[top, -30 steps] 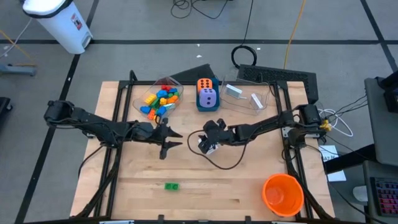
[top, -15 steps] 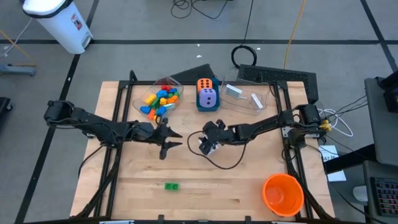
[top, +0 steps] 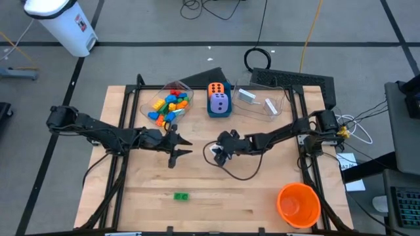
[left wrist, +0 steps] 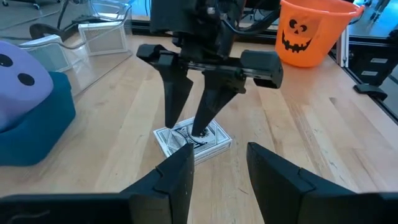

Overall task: Pick & Place Toys
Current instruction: Put the black playing cards into the right transparent bin

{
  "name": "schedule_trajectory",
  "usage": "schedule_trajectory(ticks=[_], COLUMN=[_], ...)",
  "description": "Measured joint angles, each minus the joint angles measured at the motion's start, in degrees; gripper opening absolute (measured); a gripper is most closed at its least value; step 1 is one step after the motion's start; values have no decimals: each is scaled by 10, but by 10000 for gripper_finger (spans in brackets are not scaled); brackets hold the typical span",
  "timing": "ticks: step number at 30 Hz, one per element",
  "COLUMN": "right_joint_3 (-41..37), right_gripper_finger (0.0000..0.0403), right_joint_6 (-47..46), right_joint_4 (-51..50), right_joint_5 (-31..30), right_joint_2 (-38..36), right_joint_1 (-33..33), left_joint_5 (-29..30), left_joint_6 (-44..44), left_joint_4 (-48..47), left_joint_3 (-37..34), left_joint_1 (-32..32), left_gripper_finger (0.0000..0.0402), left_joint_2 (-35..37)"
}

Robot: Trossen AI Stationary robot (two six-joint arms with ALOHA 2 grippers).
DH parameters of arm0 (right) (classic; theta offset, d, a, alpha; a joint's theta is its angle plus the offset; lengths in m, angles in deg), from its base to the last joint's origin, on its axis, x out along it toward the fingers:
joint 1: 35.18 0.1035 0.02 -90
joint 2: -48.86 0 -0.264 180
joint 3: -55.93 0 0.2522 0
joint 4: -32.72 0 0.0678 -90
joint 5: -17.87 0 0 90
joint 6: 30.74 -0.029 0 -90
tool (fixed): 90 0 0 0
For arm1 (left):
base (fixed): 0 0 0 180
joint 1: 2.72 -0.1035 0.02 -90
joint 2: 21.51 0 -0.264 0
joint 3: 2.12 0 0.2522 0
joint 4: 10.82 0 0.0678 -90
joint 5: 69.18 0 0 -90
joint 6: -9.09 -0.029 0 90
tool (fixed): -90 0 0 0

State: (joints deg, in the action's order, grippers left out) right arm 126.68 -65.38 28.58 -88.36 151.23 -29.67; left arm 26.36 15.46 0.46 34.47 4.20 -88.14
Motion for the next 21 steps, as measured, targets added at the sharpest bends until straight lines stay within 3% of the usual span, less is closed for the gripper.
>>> schedule_trajectory(ticks=[5, 14, 21], right_joint_3=[-34, -52, -53], right_gripper_finger=[213, 329, 396], right_joint_6=[-11, -22, -23], right_joint_4=[58, 65, 64], right_joint_5=[0, 2, 44], right_joint_2=[0, 0, 0], right_joint_1=[2, 2, 2], left_joint_5=[0, 0, 0], left_joint_6=[0, 2, 2], left_joint_4=[0, 0, 0], left_joint_3=[0, 0, 0], left_joint_1=[0, 0, 0], left_gripper_finger=[152, 152, 152], left_joint_2=[0, -1, -1])
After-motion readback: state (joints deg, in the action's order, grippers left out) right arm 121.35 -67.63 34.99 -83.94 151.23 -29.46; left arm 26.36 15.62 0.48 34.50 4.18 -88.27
